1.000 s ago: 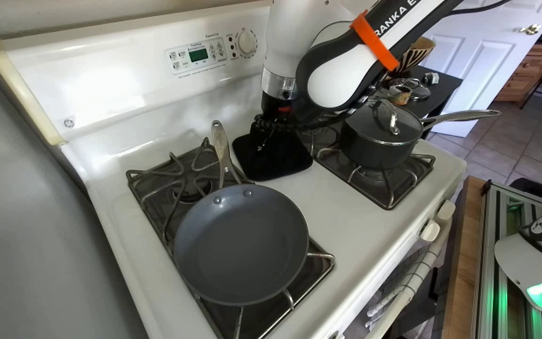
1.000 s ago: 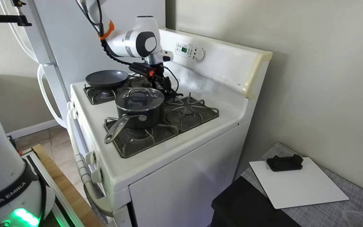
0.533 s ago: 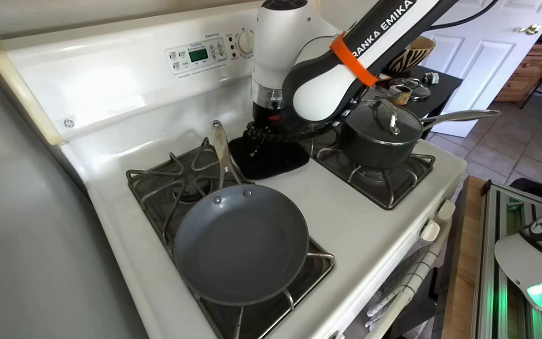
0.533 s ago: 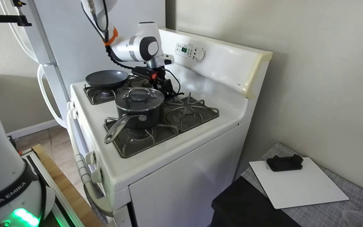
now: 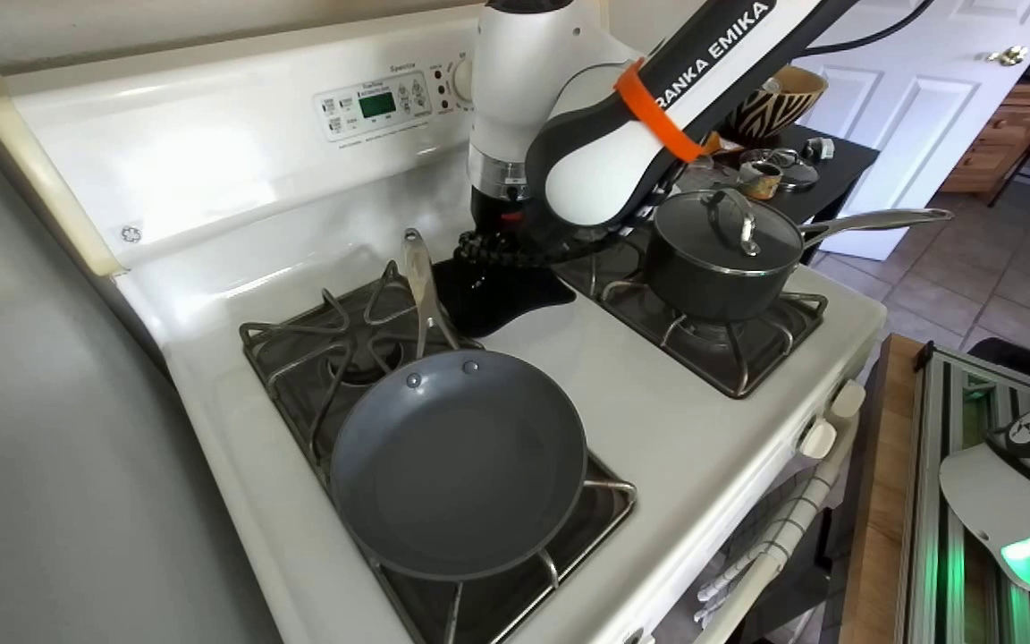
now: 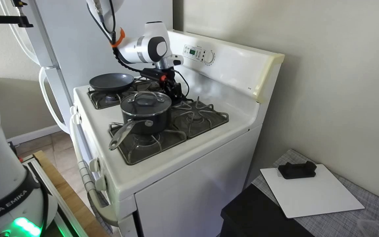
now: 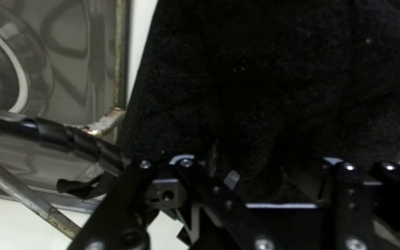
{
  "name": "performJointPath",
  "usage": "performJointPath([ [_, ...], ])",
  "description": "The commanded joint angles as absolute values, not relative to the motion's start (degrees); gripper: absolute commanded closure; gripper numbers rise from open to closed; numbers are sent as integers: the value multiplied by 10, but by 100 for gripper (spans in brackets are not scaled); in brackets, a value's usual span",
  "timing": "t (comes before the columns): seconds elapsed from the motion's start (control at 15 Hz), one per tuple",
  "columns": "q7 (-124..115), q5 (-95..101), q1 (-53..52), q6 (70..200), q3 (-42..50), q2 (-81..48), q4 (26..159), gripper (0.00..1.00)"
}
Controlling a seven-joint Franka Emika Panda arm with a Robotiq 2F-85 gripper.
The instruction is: Use the black trivet mat to lift the lid from the pot and put it on the stove
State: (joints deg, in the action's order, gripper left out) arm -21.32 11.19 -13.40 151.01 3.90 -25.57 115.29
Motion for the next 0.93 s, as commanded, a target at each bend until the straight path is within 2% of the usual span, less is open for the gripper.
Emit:
performJointPath([
  [0.0, -229, 123, -144, 1502, 49, -278, 1139, 88],
  [0.07, -228, 121, -143, 1501, 48, -277, 1139, 98],
  [0.13, -226, 119, -142, 1500, 46, -276, 1139, 100],
  [0.27, -218, 113, -138, 1495, 41, -269, 1141, 97],
  [0.87, -178, 73, -110, 1494, 13, -190, 1168, 100],
])
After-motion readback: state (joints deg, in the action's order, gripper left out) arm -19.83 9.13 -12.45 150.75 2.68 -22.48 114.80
